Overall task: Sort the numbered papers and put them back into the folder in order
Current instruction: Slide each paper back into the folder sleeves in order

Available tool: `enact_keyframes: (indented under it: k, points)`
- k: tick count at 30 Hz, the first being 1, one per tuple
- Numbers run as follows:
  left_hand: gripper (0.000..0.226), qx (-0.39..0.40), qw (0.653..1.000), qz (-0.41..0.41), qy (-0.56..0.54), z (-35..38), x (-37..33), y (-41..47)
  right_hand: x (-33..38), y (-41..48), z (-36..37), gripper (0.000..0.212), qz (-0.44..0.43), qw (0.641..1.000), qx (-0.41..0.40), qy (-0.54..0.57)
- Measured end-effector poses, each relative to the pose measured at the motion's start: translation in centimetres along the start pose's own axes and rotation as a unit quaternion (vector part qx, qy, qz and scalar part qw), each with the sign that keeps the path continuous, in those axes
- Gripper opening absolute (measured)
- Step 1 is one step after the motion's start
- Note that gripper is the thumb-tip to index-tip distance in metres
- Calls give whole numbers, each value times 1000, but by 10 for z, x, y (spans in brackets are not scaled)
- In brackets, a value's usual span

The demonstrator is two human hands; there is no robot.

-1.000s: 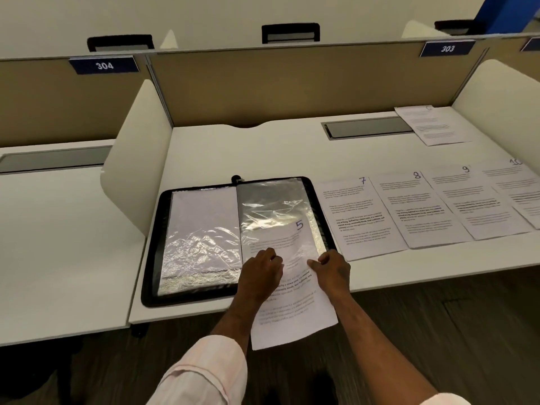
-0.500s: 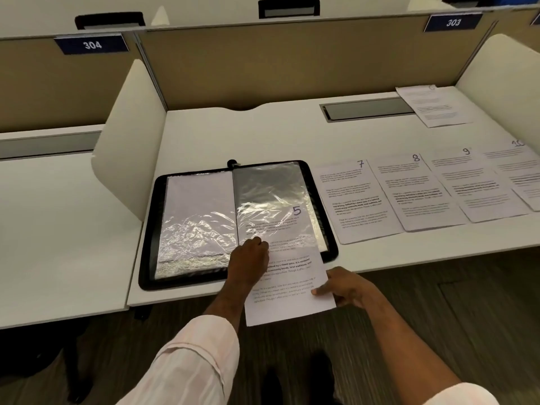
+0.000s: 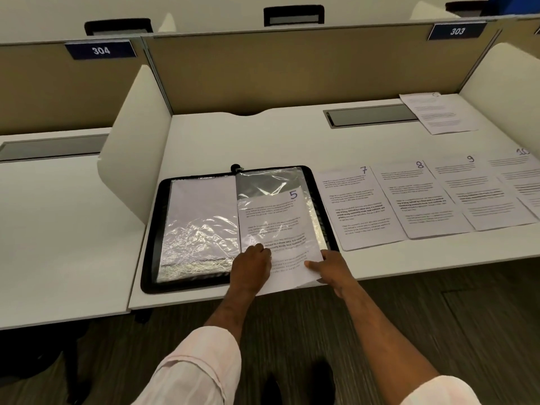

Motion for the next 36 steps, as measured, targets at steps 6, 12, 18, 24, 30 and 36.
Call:
enact_keyframes:
  k: [6, 12, 18, 24, 30, 36]
  points:
    - [14, -16, 1000, 14, 10, -2, 1, 1, -16, -12, -7, 25, 74, 991, 105, -28]
    - [16, -26, 999, 24, 7, -1, 0, 0, -10, 2, -5, 28, 3, 1000, 3, 21]
    - [16, -35, 999, 22, 14, -1, -2, -2, 6, 12, 8, 50, -51, 992, -79, 90]
    - [17, -40, 999, 30, 21, -2, -1, -2, 15, 24, 12, 55, -79, 989, -121, 33]
    - [12, -37, 999, 37, -10, 2, 0, 2, 22, 30, 8, 46, -83, 982, -165, -47]
    - [18, -46, 997, 59, -9, 2, -3, 8, 26, 28, 3, 43, -83, 984, -146, -63]
Point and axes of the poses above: each hand's wrist, its own y-axis towards the middle knuckle, its own z-axis out of the palm, x = y × z, the point moved 2 cm from there along y, towards the middle knuckle, and after that the axes turned 7 degrees about x, right-handed, at the moved point
